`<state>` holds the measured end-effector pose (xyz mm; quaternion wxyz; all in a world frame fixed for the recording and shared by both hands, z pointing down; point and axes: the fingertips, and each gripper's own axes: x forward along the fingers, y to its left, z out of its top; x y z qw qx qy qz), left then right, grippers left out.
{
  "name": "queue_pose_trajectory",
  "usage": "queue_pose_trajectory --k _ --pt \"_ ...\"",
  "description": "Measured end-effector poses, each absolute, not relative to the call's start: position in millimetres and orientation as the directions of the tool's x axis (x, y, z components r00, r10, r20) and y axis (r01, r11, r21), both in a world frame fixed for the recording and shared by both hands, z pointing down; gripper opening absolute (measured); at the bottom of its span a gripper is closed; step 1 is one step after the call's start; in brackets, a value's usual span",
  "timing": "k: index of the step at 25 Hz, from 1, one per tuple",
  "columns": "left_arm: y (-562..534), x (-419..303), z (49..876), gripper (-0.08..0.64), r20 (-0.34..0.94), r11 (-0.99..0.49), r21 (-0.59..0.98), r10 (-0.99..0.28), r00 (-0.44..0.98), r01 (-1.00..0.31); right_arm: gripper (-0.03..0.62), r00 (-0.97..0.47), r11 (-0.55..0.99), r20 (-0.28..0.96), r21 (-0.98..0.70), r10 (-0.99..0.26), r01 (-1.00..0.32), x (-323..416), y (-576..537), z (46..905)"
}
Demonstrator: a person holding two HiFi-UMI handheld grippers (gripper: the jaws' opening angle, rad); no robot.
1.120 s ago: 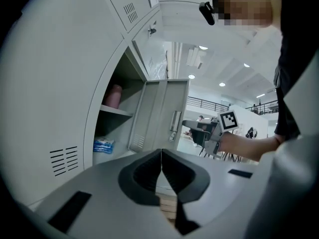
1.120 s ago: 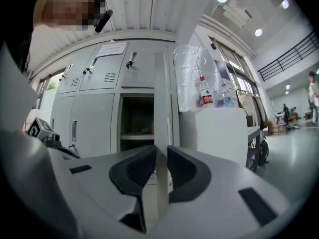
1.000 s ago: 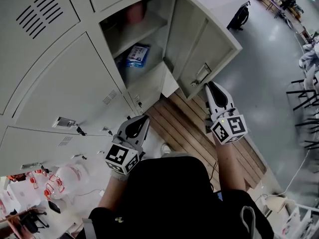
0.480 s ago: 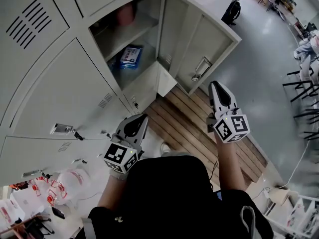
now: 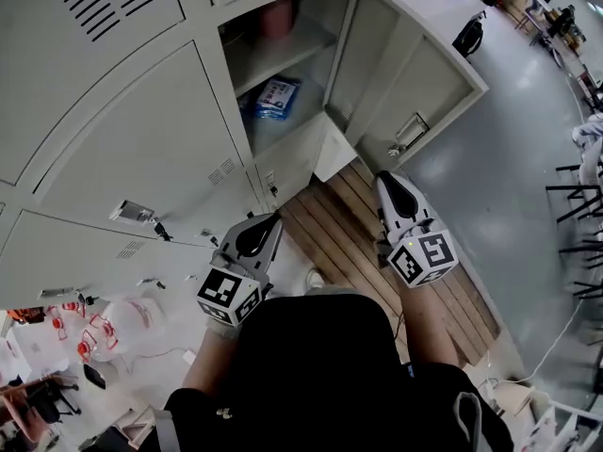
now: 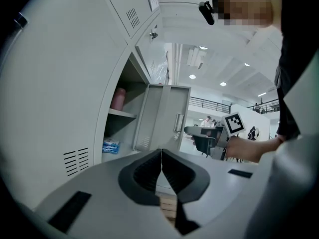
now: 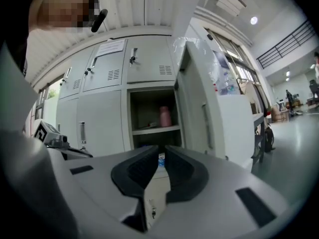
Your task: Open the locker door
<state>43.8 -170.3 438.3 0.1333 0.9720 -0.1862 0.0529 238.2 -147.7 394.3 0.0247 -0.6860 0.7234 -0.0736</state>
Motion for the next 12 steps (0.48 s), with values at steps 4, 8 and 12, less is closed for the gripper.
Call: queue_pose_trajectory --k 4,8,12 --pt "-173 19 440 0.023 0.157 -0.865 0.238 -0.415 0.896 -0.442 0.057 -0.174 0.161 0.076 -0.154 -0.982 -0.975 194 -164 405" --pt "-175 -3 439 0.023 0.158 -0.836 0.235 -0.47 0.868 -0.496 0.057 -0.264 0.248 0.083 -0.166 -0.961 -0.954 156 -175 412" --pt "-175 -24 440 0.023 0.164 -0.806 0.233 -0.52 0.838 -0.545 0.057 -0.349 0.332 0.091 -0.163 -0.933 -0.929 122 -183 419"
